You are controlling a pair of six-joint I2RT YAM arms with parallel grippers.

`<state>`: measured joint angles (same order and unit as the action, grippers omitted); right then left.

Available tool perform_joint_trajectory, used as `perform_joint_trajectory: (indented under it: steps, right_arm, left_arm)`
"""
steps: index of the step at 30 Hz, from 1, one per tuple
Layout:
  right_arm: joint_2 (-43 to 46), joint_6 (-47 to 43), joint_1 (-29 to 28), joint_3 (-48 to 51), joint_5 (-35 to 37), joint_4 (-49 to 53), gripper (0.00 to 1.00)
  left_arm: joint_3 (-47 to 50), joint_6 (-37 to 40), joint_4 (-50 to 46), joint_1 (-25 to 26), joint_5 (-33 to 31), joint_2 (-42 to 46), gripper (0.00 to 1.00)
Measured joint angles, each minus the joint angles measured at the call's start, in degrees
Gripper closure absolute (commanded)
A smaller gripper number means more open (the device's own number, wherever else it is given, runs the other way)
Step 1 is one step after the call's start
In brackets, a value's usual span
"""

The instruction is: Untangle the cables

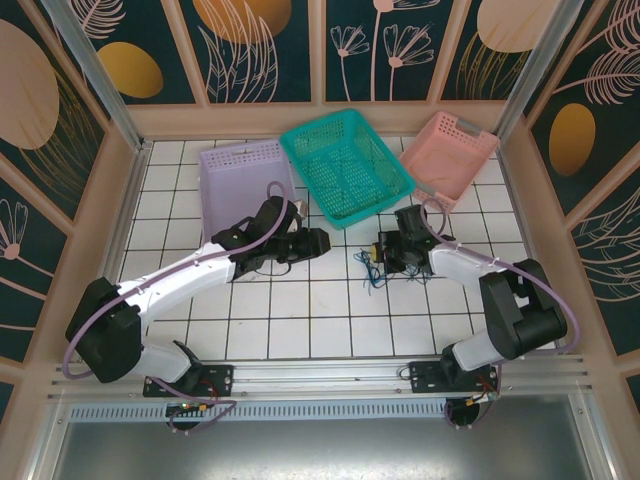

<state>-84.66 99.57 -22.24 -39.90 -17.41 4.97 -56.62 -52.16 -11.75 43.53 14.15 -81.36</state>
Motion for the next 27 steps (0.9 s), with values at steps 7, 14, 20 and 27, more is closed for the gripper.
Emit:
perform_joint_trajectory:
  steps: [7,14,20,27]
  right_arm:
    - [3.2,-10.7,-3.7,-10.1,3.7,7.5,1.00]
    - [16.2,-20.0,-8.1,-14.7,5.4,13.0,1.00]
    - [17.1,-27.0,-8.1,-18.3,5.3,20.1,1.00]
    - [15.0,-32.9,-7.8,-24.2,1.2,24.3,1.00]
  left_arm:
    - [0.0,-1.6,0.4,0.0,0.1,0.9,0.42]
    - [0.0,-1.2,3.5,0.0,0.9,2.3,0.36]
    - [0.0,5.4,6.8,0.0,3.0,3.7,0.34]
    - [0.1,16.8,11.3,1.1,4.9,4.2,0.32]
